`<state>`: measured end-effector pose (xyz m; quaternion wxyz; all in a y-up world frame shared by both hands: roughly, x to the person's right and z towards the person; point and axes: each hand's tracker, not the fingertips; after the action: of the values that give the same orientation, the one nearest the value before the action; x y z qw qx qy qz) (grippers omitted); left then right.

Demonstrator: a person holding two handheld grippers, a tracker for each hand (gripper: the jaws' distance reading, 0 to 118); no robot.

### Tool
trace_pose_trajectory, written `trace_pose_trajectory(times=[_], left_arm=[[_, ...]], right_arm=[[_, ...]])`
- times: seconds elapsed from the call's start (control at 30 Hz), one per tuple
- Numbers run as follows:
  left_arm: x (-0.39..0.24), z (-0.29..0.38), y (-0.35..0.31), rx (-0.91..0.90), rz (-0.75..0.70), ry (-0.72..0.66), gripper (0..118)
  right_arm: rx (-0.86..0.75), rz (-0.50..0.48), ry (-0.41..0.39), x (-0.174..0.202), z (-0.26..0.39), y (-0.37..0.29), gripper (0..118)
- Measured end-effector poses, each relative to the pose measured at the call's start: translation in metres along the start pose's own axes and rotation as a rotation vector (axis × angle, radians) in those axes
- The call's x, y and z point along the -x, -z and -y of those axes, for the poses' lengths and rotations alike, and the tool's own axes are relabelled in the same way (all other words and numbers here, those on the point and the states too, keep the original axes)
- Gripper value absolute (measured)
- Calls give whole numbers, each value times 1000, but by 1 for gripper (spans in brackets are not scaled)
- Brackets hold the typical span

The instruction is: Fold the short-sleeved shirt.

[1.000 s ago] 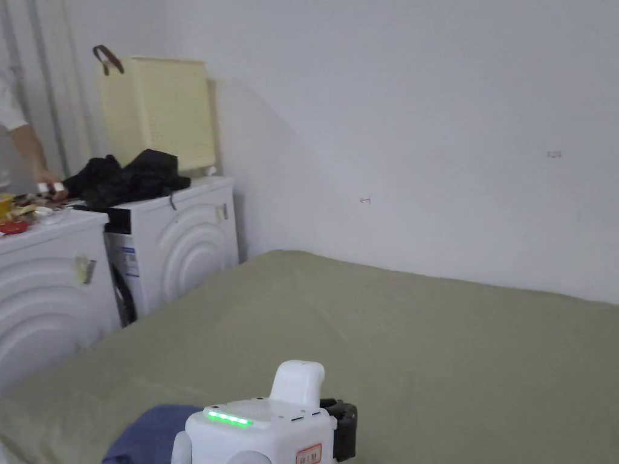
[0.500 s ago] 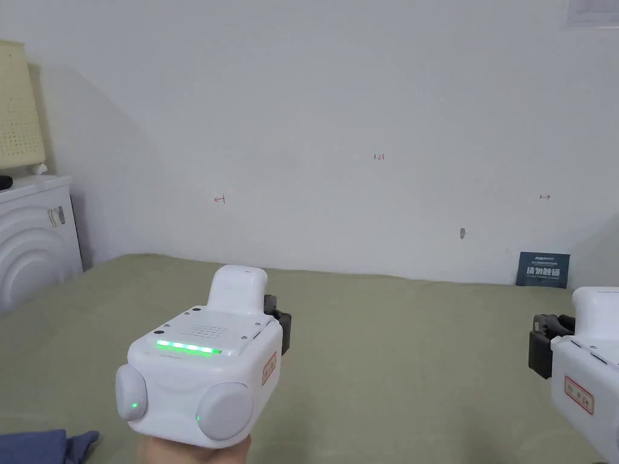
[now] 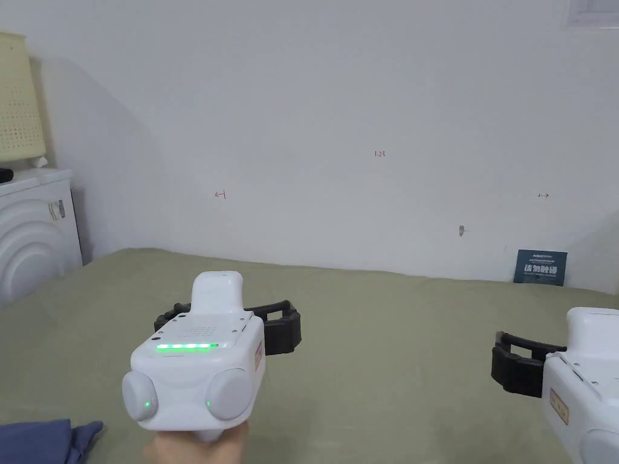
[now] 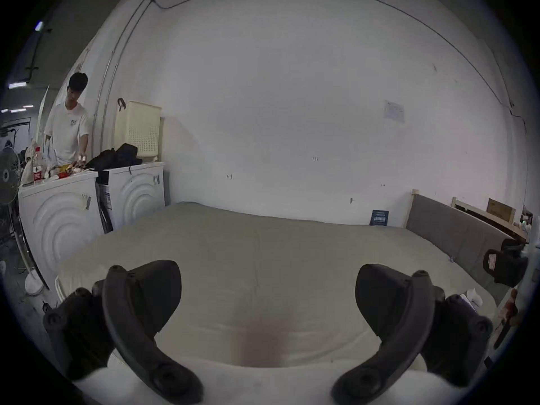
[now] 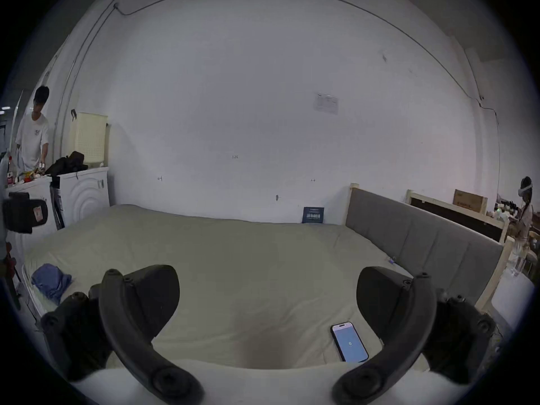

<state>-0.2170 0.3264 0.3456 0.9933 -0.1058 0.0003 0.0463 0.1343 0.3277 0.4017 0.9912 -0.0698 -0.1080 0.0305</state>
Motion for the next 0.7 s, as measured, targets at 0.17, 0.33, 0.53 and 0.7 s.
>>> trace_pose_trajectory(times=[0.17,0.33,0.53,0.7], left_arm=[[-2,-2,2,4,17,29,118],[-9,-4,-2,-16,50,63,118],[-11,-6,1,-5,33,55,118],[-8,-2,3,4,16,65,118]], right_arm=[[-11,-48,53,-5,0,-2,118],[-47,-117,85,-1,3,-8,118],[-54,-71,-2,9,3,-7,118],[39,-52,71,6,5,-2,118]])
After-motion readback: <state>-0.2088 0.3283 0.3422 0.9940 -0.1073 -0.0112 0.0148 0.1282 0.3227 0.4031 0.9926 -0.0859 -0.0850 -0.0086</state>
